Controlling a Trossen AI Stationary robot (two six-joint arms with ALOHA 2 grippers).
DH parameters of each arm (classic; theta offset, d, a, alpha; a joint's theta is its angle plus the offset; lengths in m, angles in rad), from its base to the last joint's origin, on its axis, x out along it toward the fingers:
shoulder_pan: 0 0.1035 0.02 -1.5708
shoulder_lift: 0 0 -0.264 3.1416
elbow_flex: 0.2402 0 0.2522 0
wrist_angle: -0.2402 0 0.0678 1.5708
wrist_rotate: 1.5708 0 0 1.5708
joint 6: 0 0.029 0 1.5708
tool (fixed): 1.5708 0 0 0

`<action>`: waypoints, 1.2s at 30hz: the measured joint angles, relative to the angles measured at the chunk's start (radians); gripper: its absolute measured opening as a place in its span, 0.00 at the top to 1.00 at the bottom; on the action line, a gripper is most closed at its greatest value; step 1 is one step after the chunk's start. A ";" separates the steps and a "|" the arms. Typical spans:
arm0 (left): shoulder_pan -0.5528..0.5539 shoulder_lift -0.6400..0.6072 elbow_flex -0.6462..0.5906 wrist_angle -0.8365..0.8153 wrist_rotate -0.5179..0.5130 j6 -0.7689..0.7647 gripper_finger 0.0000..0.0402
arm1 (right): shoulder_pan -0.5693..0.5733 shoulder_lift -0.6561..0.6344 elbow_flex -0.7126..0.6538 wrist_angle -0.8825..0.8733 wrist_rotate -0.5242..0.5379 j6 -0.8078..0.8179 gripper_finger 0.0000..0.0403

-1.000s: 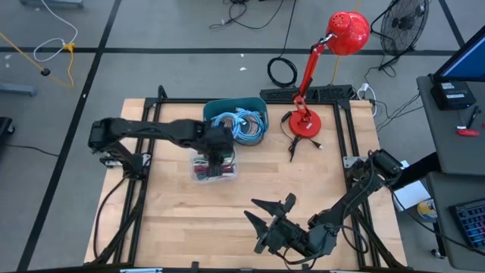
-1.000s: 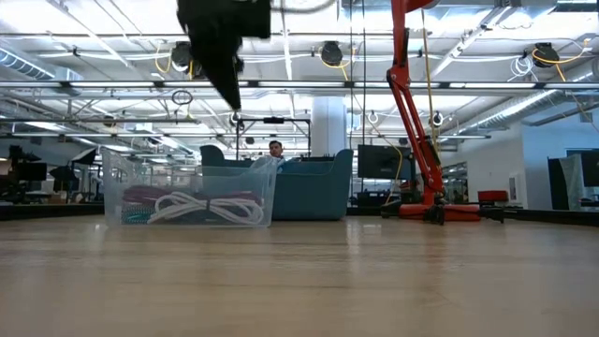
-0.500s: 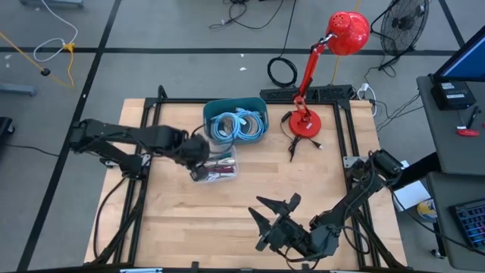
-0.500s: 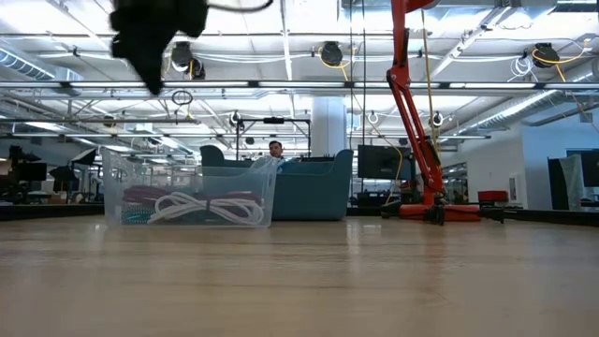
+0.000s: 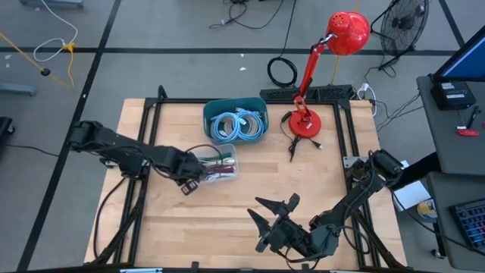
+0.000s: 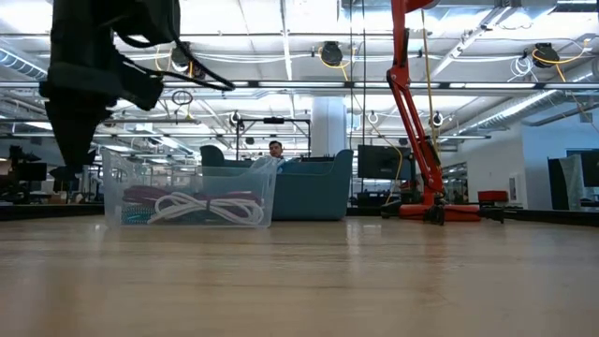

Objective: Pick & Place USB Port
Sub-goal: Adjust the bins

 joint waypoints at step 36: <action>0.295 -0.004 -0.013 0.363 -0.013 0.299 0.97 | 0.000 0.000 0.000 -0.003 0.003 0.001 0.54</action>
